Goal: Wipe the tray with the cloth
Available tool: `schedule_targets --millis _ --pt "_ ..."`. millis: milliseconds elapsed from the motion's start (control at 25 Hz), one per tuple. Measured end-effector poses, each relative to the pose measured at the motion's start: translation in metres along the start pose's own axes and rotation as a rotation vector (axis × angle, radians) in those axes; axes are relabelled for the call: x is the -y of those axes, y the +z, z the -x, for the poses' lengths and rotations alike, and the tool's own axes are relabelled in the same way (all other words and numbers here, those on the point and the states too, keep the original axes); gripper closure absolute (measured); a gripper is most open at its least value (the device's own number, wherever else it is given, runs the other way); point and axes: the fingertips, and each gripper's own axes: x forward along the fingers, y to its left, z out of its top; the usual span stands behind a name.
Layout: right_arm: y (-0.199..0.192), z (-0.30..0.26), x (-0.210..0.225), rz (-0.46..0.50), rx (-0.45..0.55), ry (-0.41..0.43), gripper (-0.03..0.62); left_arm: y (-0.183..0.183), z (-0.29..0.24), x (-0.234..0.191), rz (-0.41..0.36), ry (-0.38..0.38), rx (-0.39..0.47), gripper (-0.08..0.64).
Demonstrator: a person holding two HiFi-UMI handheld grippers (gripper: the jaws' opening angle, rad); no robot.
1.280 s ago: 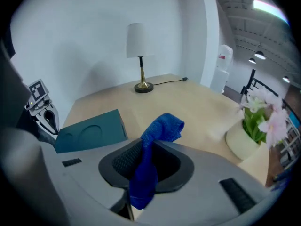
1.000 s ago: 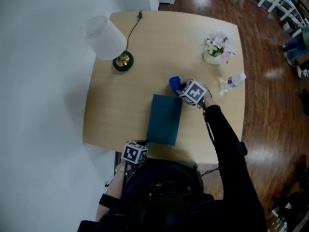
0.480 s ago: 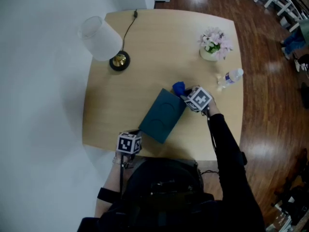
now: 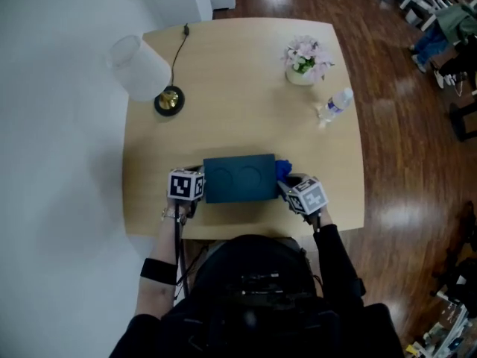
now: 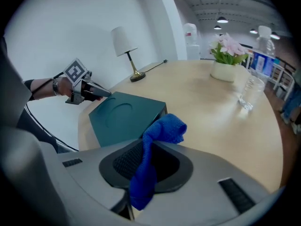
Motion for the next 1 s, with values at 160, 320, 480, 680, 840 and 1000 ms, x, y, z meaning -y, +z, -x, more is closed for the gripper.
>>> schedule_targets --millis 160,320,480,680,840,1000 --pt "-0.004 0.002 -0.003 -0.030 0.013 -0.041 0.523 0.003 -0.001 0.000 -0.024 -0.015 0.005 0.558" --pt "0.000 0.026 0.005 -0.064 0.044 -0.124 0.523 0.012 0.023 0.012 -0.032 -0.037 0.083 0.558" --pt "-0.007 0.061 0.031 -0.147 0.086 -0.220 0.523 0.011 0.067 0.044 -0.042 -0.129 0.167 0.558" --pt "-0.039 0.068 0.082 -0.243 0.071 -0.302 0.523 -0.012 0.068 0.070 -0.045 -0.182 0.163 0.558" --pt "-0.047 0.052 0.095 -0.245 0.046 -0.278 0.522 -0.029 0.068 0.078 -0.077 -0.177 0.130 0.557" --pt "-0.067 0.031 0.109 -0.259 -0.015 -0.283 0.520 -0.033 0.075 0.078 -0.070 -0.168 0.138 0.557"
